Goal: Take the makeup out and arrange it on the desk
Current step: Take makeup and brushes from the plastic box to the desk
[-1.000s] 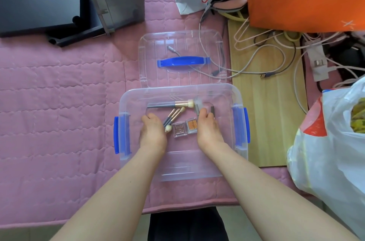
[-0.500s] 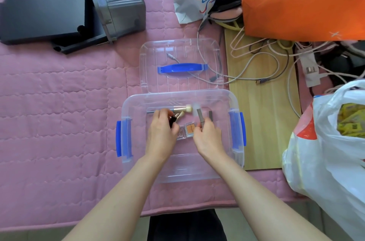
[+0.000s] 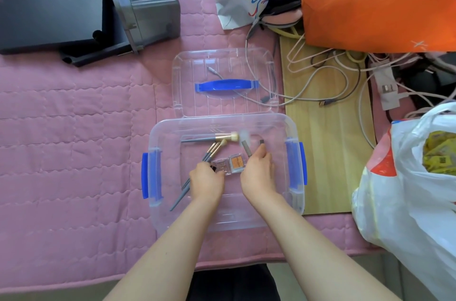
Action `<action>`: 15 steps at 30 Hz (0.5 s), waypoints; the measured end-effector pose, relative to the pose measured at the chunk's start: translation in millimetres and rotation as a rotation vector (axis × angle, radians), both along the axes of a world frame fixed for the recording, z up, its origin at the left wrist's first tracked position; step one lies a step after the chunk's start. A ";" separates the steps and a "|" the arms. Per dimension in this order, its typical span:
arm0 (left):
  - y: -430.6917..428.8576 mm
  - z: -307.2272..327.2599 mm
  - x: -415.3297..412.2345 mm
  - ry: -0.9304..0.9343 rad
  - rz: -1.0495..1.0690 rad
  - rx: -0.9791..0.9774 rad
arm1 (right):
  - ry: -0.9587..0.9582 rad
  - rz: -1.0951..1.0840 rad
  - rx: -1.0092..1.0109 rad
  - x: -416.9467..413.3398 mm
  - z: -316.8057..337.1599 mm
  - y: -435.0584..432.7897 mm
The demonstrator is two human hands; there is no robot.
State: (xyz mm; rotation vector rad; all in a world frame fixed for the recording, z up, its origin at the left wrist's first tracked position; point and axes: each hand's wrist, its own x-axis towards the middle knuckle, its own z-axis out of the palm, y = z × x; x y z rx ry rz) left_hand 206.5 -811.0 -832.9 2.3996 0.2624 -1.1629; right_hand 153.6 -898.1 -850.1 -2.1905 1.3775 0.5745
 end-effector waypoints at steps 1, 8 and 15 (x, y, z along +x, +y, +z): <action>-1.0 -1.4 -0.9 -0.010 -0.003 0.010 | 0.022 0.021 -0.011 1.5 -3.3 1.0; -7.9 -9.5 -1.2 -0.122 -0.157 0.091 | 0.166 0.124 -0.084 13.3 -7.8 8.6; -15.3 -28.8 -0.4 -0.205 -0.353 0.151 | 0.101 0.251 -0.262 8.4 -28.0 13.7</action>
